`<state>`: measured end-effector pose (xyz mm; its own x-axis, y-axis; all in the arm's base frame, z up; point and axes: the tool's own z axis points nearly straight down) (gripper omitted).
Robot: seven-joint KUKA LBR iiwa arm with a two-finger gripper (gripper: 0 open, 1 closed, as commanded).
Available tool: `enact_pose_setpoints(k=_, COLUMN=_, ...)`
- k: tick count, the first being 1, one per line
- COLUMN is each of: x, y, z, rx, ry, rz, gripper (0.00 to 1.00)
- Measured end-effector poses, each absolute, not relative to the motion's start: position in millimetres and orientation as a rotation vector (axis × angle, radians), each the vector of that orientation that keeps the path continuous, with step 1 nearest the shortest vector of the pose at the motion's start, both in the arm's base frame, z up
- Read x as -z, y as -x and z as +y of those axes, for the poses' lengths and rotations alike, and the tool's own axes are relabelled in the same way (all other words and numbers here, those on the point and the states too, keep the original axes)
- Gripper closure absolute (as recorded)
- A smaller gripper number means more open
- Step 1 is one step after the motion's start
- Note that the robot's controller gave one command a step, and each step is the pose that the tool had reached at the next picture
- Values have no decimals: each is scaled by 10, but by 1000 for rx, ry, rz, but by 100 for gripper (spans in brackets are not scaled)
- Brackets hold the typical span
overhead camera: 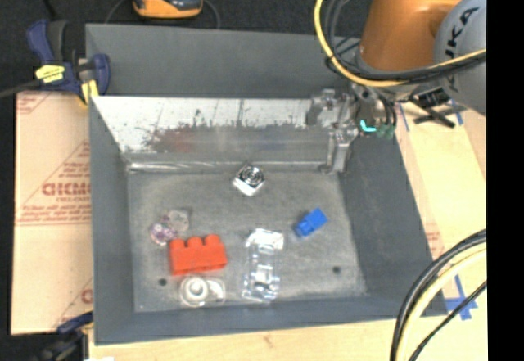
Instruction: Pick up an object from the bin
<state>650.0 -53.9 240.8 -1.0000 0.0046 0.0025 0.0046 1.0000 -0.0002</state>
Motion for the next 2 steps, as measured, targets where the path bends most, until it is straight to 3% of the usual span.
enact_pose_setpoints(k=1, x=-1211, y=-5844, z=-1497, rx=-2, ry=-282, rz=-3125, gripper=0)
enact_pose_setpoints(k=2, x=-686, y=-5926, z=-857, rx=2, ry=-362, rz=-3124, gripper=0)
